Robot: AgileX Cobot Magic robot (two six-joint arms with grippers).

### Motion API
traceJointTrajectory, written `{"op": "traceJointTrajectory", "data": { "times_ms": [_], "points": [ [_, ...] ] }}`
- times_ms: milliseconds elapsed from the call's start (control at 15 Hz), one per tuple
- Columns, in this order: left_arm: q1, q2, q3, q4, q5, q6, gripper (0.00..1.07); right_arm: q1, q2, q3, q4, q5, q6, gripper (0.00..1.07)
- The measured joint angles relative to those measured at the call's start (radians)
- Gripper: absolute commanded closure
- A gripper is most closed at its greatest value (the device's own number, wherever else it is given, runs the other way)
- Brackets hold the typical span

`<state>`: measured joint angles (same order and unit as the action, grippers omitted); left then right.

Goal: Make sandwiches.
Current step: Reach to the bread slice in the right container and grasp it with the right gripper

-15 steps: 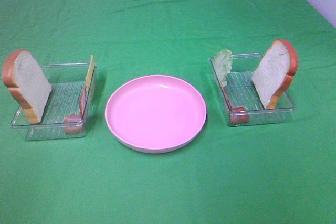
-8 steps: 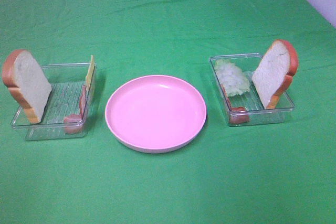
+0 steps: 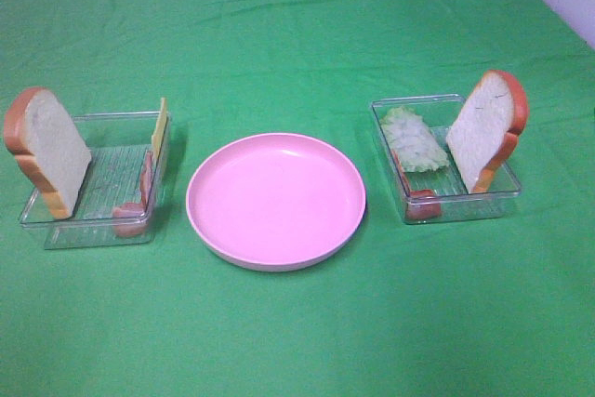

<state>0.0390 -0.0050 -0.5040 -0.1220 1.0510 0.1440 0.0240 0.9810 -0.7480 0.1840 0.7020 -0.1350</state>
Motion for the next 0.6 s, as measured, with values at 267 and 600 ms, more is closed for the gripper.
{"op": "traceJointTrajectory", "data": {
  "times_ms": [267,600],
  "points": [
    [0.0,0.0,0.0,0.0,0.0,0.0,0.29,0.0,0.34,-0.218,0.005,0.019,0.028,0.43],
    [0.0,0.0,0.0,0.0,0.0,0.0,0.29,0.0,0.701,-0.587,-0.014,0.17,0.029,0.33]
  ]
}}
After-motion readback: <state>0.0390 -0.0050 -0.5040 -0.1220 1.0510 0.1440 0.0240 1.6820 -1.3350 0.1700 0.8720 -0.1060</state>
